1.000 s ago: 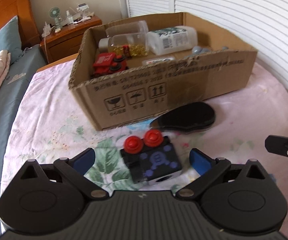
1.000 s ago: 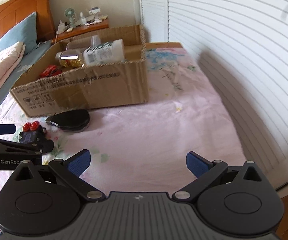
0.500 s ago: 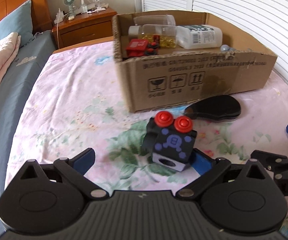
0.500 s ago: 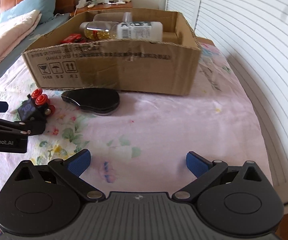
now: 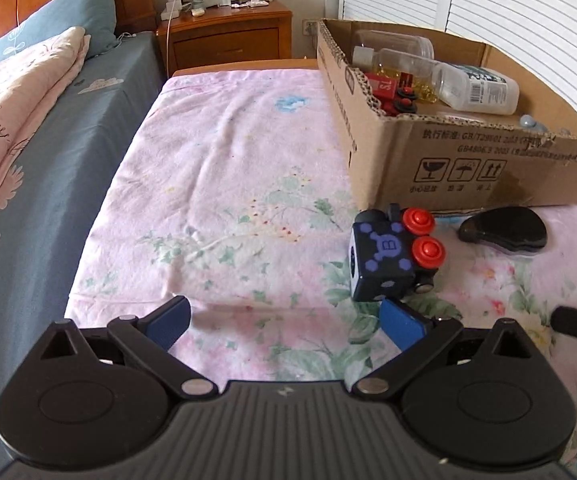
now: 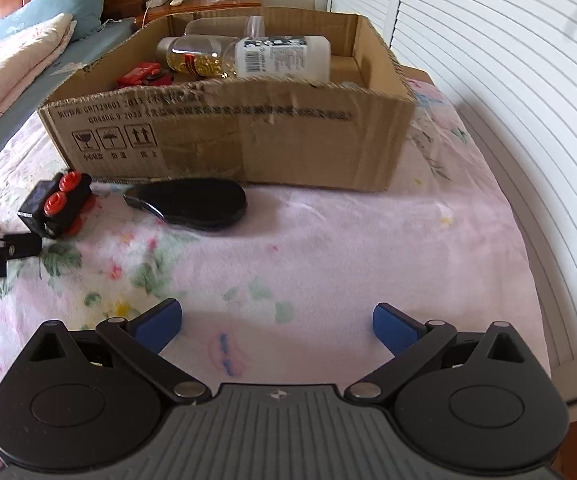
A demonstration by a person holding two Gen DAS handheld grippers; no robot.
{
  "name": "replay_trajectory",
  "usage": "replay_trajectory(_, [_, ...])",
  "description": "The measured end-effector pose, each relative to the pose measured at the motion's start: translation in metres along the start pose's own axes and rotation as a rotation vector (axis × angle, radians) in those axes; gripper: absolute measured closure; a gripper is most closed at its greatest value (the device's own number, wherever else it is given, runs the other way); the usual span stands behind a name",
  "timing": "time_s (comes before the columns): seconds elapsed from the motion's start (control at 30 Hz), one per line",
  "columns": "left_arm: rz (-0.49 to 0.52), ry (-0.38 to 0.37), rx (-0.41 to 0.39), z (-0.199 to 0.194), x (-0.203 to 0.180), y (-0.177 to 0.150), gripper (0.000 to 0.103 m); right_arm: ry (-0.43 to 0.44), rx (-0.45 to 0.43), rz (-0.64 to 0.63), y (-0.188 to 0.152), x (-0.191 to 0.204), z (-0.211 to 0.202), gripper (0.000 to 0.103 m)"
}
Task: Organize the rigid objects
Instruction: 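Close the left gripper on the black cube with red buttons, then close the right gripper on the black oval object while the left gripper holds the cube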
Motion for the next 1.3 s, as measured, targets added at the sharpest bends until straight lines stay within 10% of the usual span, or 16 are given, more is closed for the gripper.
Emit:
replay_trajectory(0.43, [-0.021, -0.049, -0.051, -0.024, 0.017, -0.001, 0.003, 0.026, -0.157, -0.095, 0.047, 0.054, 0.023, 0.0])
replay_trajectory(0.9, [0.065, -0.123, -0.065, -0.009, -0.025, 0.012, 0.003, 0.0, -0.129, 0.002, 0.029, -0.001, 0.029, 0.0])
replay_trajectory(1.3, [0.078, -0.11, -0.073, 0.008, -0.036, 0.022, 0.054, 0.037, -0.13, -0.031, 0.025, 0.009, 0.024, 0.0])
Point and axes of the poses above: each gripper's, at about its wrist camera, not at the fingertips, and z roughly the way its jaws point, x to its left, y to its top, the point moved 3 cm from there along z, roughly the way its jaws point, and after that the axes turned 1 degree about x, right-handed, at the moved point
